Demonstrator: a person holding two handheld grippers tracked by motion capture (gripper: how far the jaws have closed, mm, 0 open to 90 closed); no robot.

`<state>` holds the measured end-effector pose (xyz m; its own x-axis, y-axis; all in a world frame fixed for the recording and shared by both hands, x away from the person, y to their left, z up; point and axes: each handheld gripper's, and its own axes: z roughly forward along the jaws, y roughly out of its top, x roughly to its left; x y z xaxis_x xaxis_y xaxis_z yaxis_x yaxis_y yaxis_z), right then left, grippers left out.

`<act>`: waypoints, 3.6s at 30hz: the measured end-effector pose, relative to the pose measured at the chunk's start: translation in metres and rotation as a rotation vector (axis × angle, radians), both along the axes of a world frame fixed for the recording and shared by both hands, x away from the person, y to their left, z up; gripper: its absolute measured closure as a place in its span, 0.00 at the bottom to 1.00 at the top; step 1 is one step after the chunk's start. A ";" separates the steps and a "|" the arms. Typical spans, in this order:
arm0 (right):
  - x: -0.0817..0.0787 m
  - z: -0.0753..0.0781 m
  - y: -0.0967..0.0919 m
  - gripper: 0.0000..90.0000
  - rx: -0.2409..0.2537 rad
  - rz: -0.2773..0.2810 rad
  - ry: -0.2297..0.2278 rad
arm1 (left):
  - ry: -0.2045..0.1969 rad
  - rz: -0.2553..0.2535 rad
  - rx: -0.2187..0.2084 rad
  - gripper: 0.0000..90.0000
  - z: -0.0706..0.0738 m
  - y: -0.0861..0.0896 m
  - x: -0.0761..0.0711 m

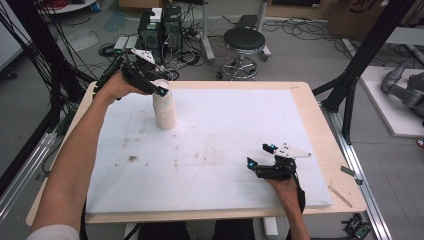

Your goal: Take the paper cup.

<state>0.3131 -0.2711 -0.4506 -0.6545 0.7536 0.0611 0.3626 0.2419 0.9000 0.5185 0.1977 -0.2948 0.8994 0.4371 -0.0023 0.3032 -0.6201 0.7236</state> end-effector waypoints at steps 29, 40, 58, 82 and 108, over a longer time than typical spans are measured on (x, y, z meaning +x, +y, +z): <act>0.000 0.000 0.001 0.17 -0.004 -0.004 0.002 | -0.133 0.055 -0.093 0.41 0.078 0.023 -0.024; 0.000 0.000 0.000 0.17 0.001 -0.002 -0.001 | -0.143 0.049 -0.097 0.41 0.092 0.024 -0.036; 0.000 0.000 0.000 0.17 0.003 -0.001 -0.005 | -0.185 -0.048 -0.215 0.41 0.090 0.010 -0.112; 0.001 0.000 0.000 0.17 0.004 -0.001 0.010 | -0.187 -0.155 -0.494 0.41 -0.002 -0.008 -0.177; 0.001 0.000 -0.001 0.17 0.011 0.002 0.008 | -0.151 -0.160 -0.545 0.41 -0.064 -0.009 -0.189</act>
